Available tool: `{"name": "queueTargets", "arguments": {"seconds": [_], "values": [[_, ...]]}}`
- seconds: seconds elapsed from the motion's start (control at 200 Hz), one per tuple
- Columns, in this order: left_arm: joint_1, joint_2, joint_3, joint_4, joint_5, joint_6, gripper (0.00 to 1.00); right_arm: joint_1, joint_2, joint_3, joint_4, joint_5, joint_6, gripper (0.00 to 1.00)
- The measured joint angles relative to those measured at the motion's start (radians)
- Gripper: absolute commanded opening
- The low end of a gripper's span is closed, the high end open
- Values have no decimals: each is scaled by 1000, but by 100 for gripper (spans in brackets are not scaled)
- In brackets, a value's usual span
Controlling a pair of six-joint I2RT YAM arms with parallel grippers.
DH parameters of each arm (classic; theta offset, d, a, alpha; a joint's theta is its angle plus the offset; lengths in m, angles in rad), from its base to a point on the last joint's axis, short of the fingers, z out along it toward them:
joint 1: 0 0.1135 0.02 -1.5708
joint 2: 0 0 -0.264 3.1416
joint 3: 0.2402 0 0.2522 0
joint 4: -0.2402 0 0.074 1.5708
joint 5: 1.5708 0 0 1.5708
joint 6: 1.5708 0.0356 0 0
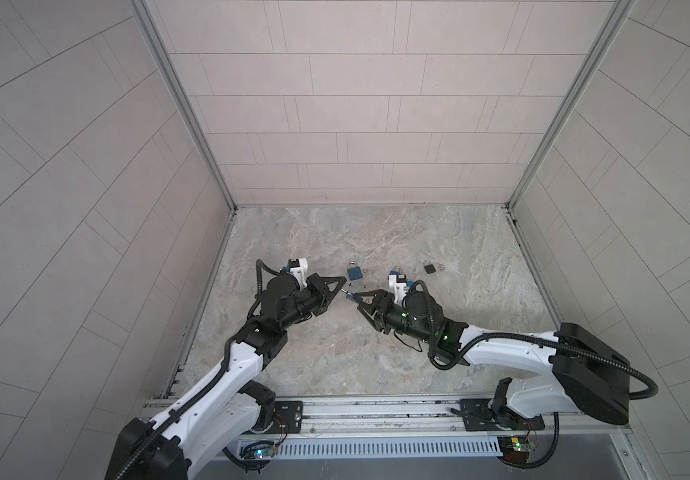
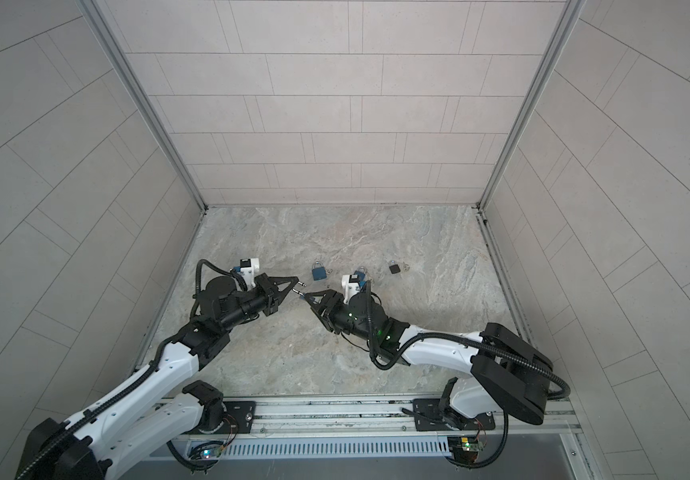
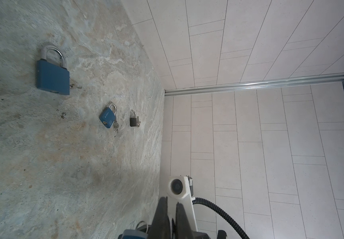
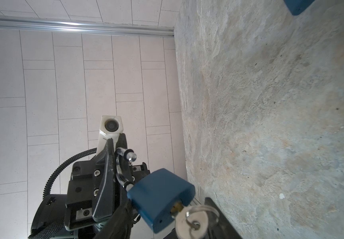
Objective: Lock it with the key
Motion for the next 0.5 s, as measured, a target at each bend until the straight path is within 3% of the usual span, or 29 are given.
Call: {"name": "queueTargets", "arguments": {"seconds": [0.495], "values": [[0, -6, -16, 37, 2, -18, 0, 0, -6, 0, 56, -3, 9, 55]]}}
